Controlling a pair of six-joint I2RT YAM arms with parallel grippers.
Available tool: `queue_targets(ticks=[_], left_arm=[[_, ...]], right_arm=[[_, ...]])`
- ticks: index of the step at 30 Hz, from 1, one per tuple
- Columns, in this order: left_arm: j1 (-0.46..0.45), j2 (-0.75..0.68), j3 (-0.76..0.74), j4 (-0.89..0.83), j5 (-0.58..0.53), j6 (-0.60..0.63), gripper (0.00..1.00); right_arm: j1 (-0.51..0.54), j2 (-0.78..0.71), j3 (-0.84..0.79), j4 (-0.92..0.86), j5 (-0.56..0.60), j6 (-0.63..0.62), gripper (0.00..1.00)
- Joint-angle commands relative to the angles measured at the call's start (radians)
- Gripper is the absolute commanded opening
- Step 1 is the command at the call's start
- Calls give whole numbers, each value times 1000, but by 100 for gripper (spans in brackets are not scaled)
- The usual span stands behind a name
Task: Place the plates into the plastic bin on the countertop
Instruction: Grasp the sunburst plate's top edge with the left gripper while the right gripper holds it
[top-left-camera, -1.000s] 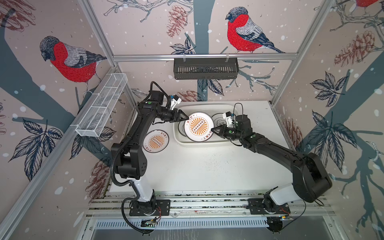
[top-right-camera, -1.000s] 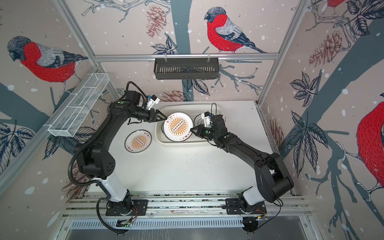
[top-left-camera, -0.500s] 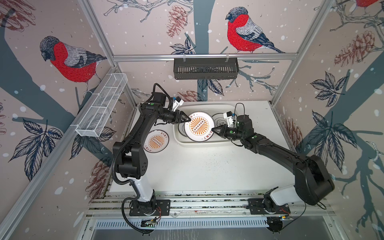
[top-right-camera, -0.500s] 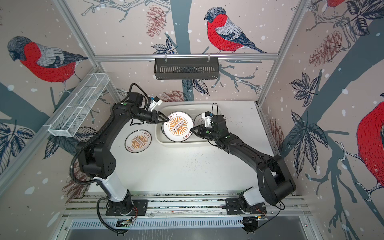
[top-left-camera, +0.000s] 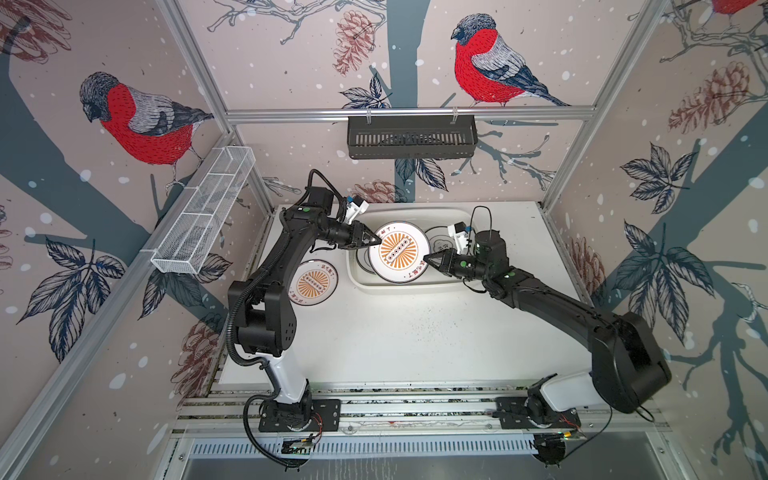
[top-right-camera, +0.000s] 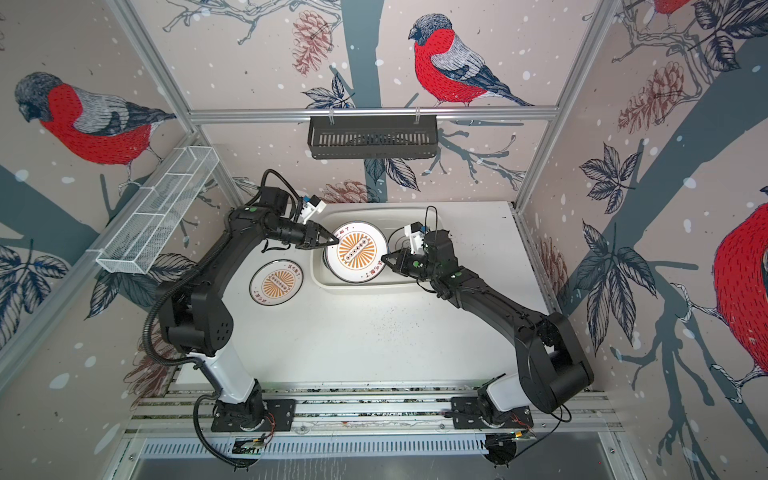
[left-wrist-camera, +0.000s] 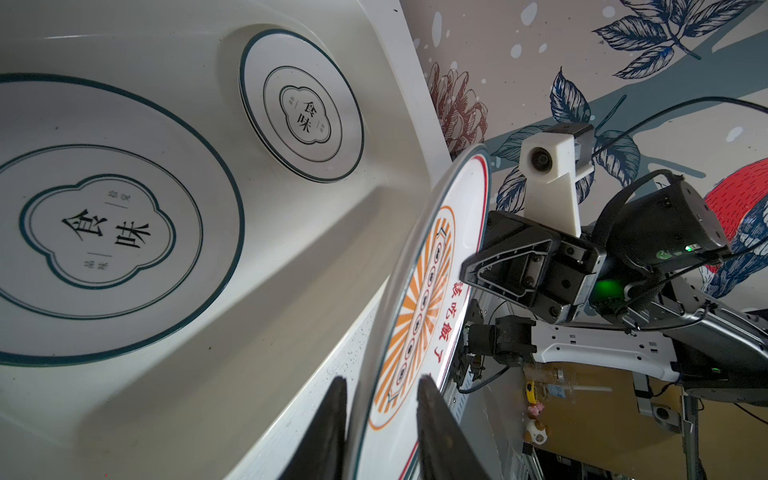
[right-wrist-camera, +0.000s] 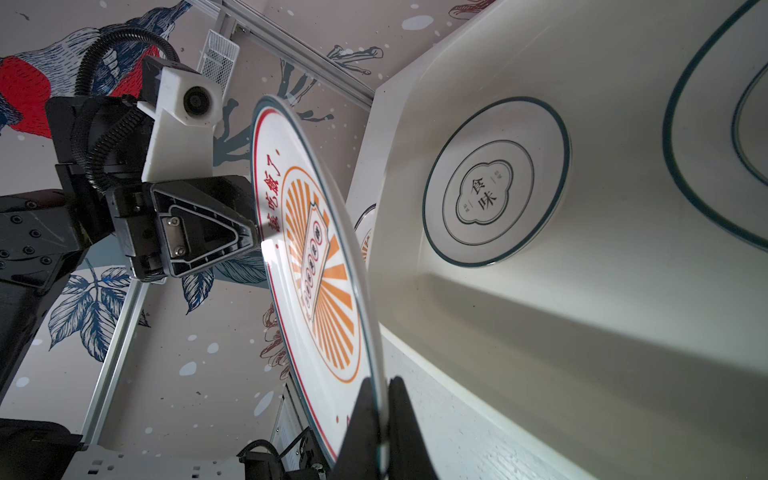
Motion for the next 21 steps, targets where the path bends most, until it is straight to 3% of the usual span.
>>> queue_targets(ticks=[1,18,21], left_arm=[[-2,-13,-6,20,42,-3,27],[-5,-38,-11,41,59,-30,5],[-5,-43,-13,48,69,-39,3]], right_arm=[[-1,-11,-2,60,1,9,1],[-1,-17,-10,59,6,10,2],[0,-16,-10,62,5,12,8]])
